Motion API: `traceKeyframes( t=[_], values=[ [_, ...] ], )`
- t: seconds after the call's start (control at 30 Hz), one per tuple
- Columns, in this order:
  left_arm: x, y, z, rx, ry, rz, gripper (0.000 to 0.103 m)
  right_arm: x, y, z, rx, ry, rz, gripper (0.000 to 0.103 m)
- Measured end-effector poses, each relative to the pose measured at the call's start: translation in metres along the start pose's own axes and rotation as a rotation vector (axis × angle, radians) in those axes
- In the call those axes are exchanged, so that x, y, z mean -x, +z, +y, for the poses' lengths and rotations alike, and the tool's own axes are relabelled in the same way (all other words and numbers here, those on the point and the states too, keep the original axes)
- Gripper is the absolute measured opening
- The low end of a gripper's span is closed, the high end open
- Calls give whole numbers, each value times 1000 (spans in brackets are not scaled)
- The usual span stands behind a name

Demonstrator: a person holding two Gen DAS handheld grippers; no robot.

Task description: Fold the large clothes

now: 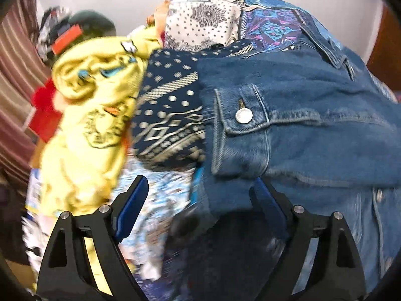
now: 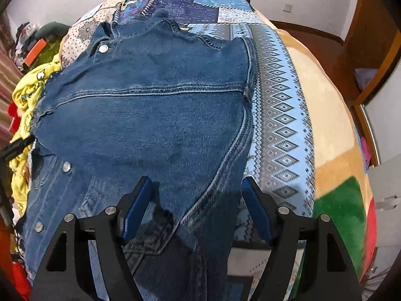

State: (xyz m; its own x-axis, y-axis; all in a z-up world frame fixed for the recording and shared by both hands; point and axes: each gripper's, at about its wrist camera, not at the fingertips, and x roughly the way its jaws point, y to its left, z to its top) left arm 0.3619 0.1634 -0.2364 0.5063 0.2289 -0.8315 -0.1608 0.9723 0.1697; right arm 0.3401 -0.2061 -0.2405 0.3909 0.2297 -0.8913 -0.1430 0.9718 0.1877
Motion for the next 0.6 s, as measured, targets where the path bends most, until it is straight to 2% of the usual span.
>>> traceKeyframes(
  t=[0.1, 0.3, 0.37, 0.47, 0.6],
  values=[
    [26, -9, 4, -30, -10, -28, 87, 19, -4, 3, 8, -4, -29, 70],
    [79, -31, 15, -31, -95, -72, 88, 68, -21, 8, 26, -12, -117, 72],
    [92, -39, 19, -13, -129, -78, 89, 84, -30, 9, 24, -16, -148, 84],
    [104, -54, 25, 24, -177, -75, 90, 101, -45, 10, 18, -18, -187, 85],
    [107, -84, 33, 70, -214, -33, 90, 108, -64, 12, 0, -2, -188, 85]
  ],
)
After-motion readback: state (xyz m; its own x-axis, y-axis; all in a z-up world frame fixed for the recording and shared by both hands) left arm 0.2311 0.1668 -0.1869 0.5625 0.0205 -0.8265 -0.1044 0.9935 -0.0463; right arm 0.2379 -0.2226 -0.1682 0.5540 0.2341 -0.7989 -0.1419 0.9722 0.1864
